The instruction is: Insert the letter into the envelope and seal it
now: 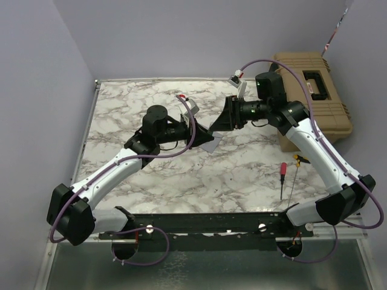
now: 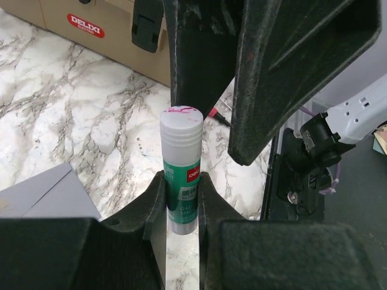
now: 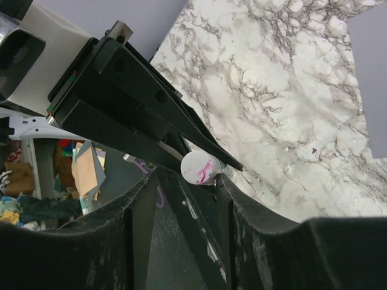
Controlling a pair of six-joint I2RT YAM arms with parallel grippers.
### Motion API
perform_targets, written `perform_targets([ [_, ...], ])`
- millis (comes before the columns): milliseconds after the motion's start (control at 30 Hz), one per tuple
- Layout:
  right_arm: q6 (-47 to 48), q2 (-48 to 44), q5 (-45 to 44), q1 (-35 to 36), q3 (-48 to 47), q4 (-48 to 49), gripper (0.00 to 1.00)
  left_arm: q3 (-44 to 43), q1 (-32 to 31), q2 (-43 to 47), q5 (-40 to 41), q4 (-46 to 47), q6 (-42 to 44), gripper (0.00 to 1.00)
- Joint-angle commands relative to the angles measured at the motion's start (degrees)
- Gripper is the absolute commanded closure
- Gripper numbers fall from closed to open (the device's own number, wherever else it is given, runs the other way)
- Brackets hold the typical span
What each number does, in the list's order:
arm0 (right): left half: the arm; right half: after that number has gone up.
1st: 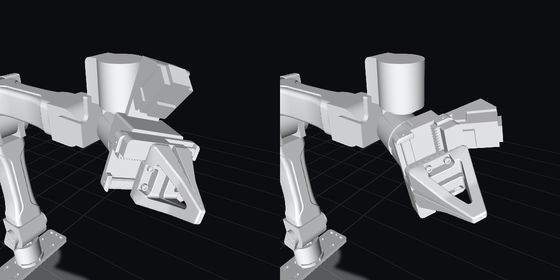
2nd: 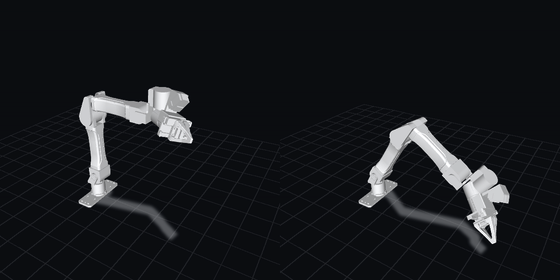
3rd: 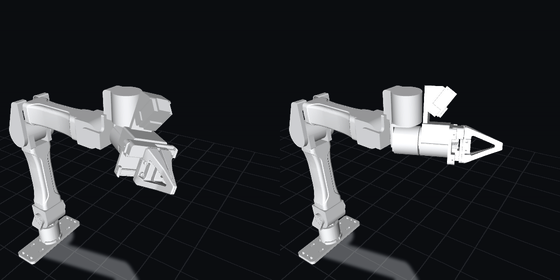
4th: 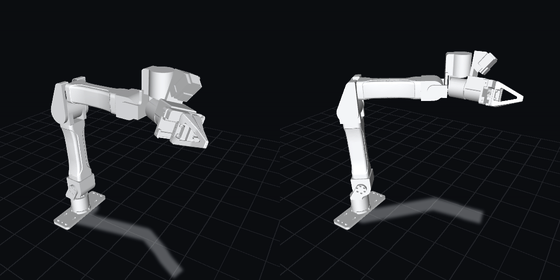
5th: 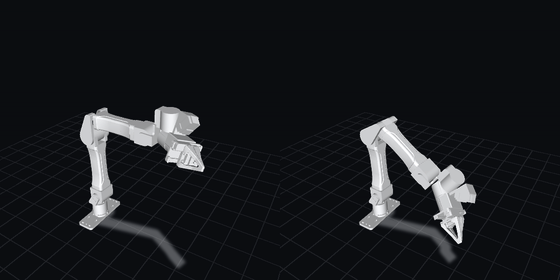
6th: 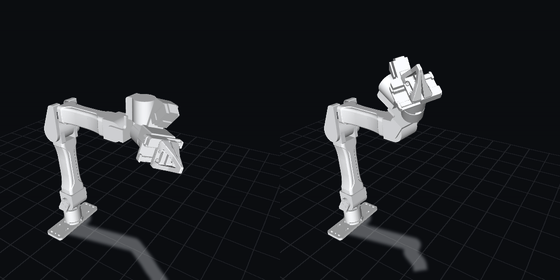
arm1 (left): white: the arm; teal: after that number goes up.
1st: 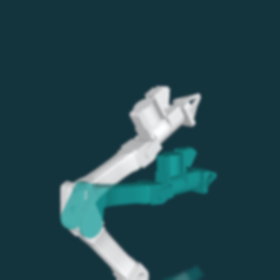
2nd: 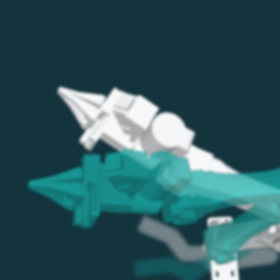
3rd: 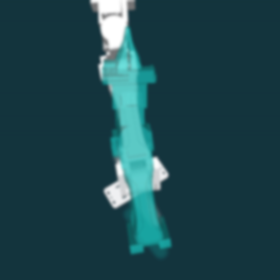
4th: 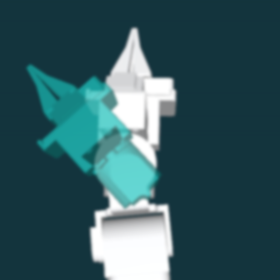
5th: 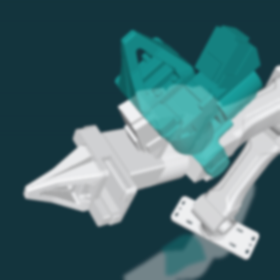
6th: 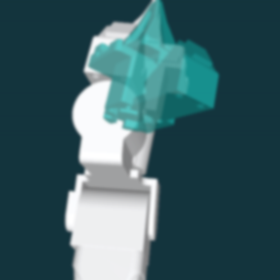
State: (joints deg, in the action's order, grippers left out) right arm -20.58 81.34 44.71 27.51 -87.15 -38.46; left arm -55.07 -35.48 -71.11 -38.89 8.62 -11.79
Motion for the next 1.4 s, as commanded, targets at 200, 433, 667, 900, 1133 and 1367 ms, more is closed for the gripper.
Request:
perform_targets([
  [200,2.17,0.85,-4.09,0.51,-0.63,-1.27,0.53,-2.62,-0.11,-2.72,-3.86,1.34,0.66,1.0],
  [433,3.3,1.25,-6.38,0.53,-0.8,-1.74,0.74,-3.41,-0.11,-3.73,-4.08,1.32,1.13,1.0],
  [667,5.22,3.41,-6.59,0.99,-2.26,-5.82,1.0,-5.05,-0.11,-4.62,-4.87,0.08,4.0,1.0],
  [900,6.16,5.49,-8.27,5.42,-2.95,-12.91,1.0,-12.21,-0.12,-5.62,-5.83,-6.73,17.08,1.0],
  [1133,3.74,5.32,-11.52,11.47,1.39,-13.96,1.0,-20.54,-0.11,-8.55,-5.22,-7.92,23.42,1.0],
  [1367,2.89,5.39,-17.96,13.04,7.4,-16.32,1.0,-27.43,0.36,-8.55,-3.13,-7.99,28.27,1.0],
])
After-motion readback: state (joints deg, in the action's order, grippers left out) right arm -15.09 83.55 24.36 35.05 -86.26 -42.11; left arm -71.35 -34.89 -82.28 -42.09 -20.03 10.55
